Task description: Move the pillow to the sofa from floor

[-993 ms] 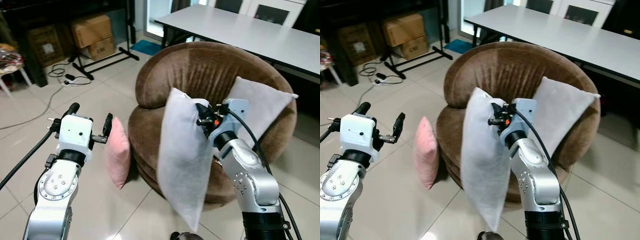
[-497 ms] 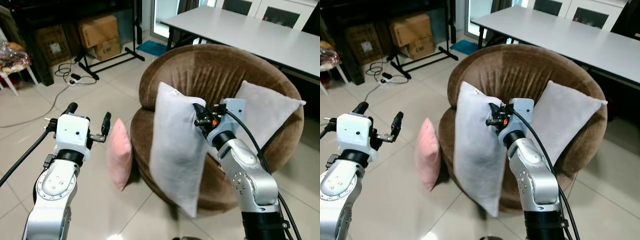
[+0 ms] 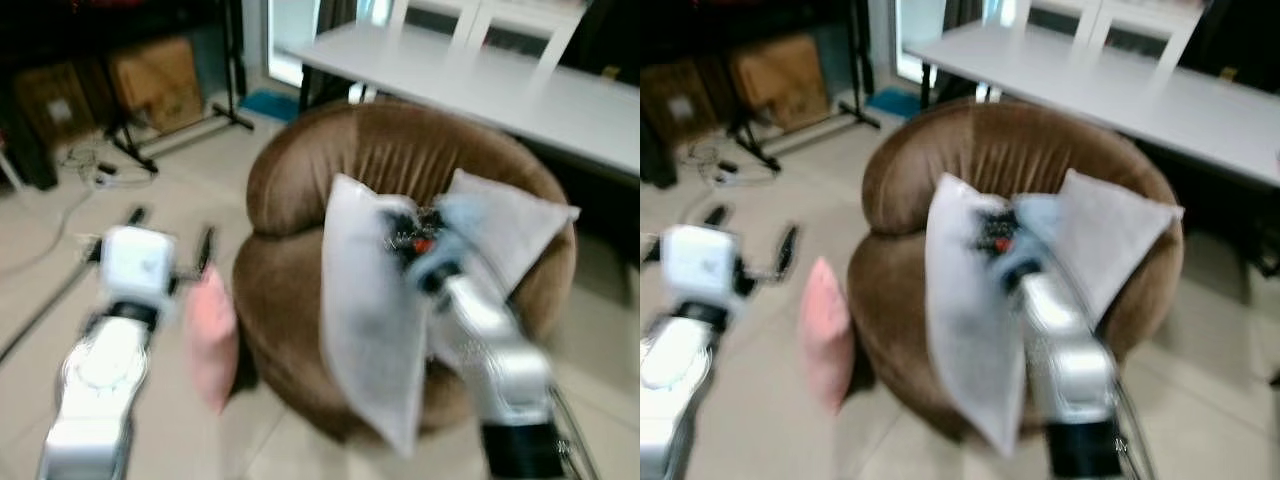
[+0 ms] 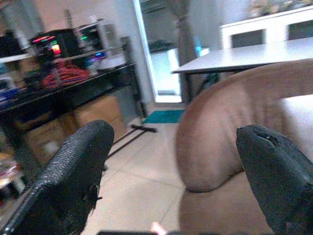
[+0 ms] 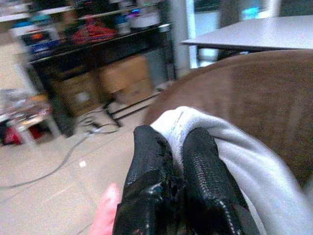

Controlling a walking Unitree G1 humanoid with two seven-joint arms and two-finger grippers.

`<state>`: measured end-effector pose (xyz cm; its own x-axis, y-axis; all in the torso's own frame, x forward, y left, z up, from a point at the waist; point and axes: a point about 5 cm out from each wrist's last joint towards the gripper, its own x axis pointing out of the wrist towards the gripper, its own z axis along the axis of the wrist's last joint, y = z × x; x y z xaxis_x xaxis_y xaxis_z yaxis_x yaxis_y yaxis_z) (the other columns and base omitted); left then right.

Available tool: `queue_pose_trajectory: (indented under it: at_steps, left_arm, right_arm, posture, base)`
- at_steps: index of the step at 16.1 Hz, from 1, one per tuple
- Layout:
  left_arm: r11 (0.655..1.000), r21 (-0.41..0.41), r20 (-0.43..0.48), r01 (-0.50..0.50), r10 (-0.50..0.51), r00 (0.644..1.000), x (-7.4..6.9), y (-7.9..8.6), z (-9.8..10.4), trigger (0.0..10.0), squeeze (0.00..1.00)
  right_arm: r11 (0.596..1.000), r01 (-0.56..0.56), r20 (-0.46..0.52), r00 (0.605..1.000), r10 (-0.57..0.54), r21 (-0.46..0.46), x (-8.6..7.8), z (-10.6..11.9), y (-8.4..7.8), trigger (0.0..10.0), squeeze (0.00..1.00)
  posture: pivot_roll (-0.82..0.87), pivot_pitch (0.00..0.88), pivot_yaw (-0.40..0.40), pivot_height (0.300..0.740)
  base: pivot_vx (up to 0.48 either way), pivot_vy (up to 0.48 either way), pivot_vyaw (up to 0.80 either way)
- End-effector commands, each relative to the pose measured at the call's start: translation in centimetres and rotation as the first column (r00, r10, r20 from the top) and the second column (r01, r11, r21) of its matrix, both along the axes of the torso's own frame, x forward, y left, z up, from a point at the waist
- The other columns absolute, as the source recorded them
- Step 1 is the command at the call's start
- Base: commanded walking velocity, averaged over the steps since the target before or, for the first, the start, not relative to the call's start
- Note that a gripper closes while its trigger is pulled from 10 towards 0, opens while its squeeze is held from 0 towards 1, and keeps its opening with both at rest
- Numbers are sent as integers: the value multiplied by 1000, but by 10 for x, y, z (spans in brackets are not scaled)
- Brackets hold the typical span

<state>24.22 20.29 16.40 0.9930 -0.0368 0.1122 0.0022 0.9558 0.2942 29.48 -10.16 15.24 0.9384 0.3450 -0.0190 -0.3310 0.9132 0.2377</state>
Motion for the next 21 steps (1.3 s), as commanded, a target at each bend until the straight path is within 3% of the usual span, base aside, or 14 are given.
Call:
queue_pose_trajectory:
  at_steps: [1,3,14,18,21]
  left_arm:
    - [999,-8,16,36,-36,999,1,-9,3,10000,0]
    - [999,-9,17,36,-36,999,1,-9,2,10000,0]
    - [999,-10,16,46,-46,999,0,-10,1,10000,0]
    - [999,-9,14,48,-48,999,-1,-11,1,10000,0]
    - [999,-8,13,47,-47,999,-2,-11,0,10000,0]
  right_arm:
    - [999,32,92,995,-32,-2,3,18,-12,10000,0]
    - [999,-23,109,994,26,-29,3,19,-5,10000,0]
    - [993,-92,154,983,102,-67,3,28,4,10000,0]
    - [992,-104,154,981,114,-75,2,27,5,10000,0]
    - [990,-115,163,979,127,-78,2,28,7,10000,0]
  posture:
    - [1,0,-46,740]
    - [4,0,-50,740]
    - [6,0,-55,740]
    - [9,0,-59,740]
    - [15,0,-65,740]
  base:
    - [285,0,0]
    - [285,0,0]
    - [282,0,0]
    - [283,0,-722]
    - [282,0,0]
